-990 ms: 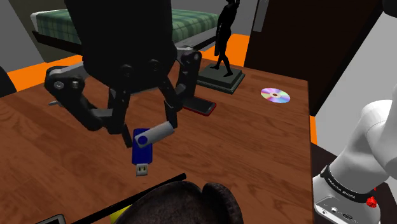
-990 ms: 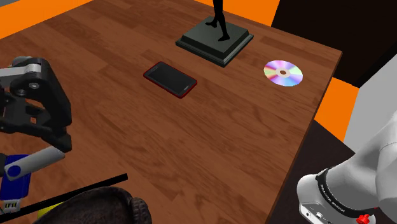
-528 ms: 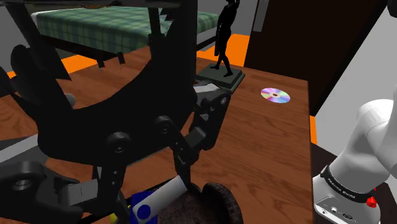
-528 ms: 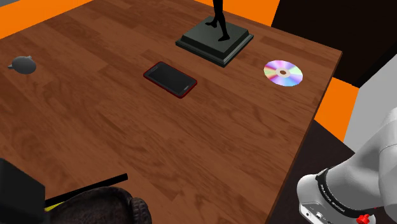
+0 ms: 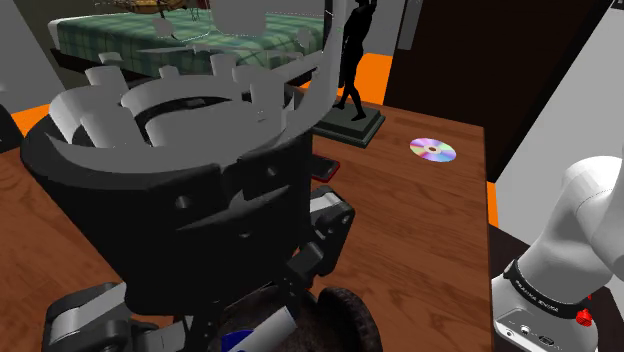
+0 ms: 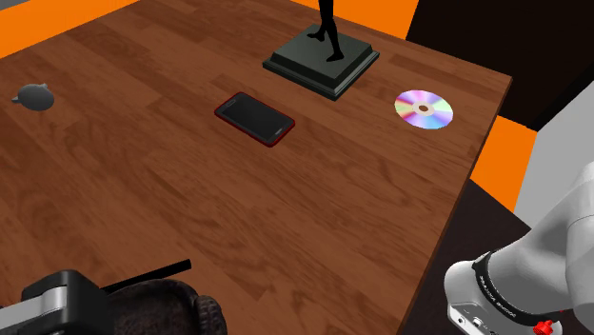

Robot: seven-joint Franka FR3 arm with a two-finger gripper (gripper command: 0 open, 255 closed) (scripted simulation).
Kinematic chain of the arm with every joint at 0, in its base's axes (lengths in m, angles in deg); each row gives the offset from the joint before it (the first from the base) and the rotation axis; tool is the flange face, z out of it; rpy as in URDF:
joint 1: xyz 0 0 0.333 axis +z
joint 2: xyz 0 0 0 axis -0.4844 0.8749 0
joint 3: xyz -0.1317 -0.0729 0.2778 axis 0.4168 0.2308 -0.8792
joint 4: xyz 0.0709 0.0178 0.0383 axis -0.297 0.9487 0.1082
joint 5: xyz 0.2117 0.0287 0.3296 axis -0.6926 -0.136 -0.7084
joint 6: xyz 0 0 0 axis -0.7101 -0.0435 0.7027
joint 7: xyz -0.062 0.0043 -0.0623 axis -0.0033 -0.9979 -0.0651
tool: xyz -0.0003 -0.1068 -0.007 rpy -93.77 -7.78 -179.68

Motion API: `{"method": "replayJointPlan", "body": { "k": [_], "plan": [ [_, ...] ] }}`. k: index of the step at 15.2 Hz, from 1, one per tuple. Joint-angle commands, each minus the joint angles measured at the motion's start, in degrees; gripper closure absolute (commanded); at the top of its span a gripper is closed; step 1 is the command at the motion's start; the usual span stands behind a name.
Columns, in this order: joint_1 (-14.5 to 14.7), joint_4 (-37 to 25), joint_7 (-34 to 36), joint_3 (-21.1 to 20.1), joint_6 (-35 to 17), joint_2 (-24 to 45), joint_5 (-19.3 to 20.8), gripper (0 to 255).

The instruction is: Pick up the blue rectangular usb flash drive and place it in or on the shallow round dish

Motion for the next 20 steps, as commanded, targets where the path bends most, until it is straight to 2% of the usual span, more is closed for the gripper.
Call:
{"method": "replayJointPlan", "body": {
  "k": [1, 4, 12, 13, 18, 20],
  "plan": [
    [-0.2, 2.0, -0.1, 0.0, -1.7, -0.4, -0.3, 255],
    [-0.3, 4.7, -0.2, 0.1, -4.2, -0.6, -0.4, 255],
    [-0.3, 4.7, -0.2, 0.1, -4.2, -0.6, -0.4, 255],
    [-0.3, 4.7, -0.2, 0.1, -4.2, -0.6, -0.4, 0],
    [-0.3, 4.7, -0.2, 0.1, -4.2, -0.6, -0.4, 0],
    [0.0, 0.3, 0.1, 0.0, -0.3, -0.1, -0.1, 0]
  ]
}}
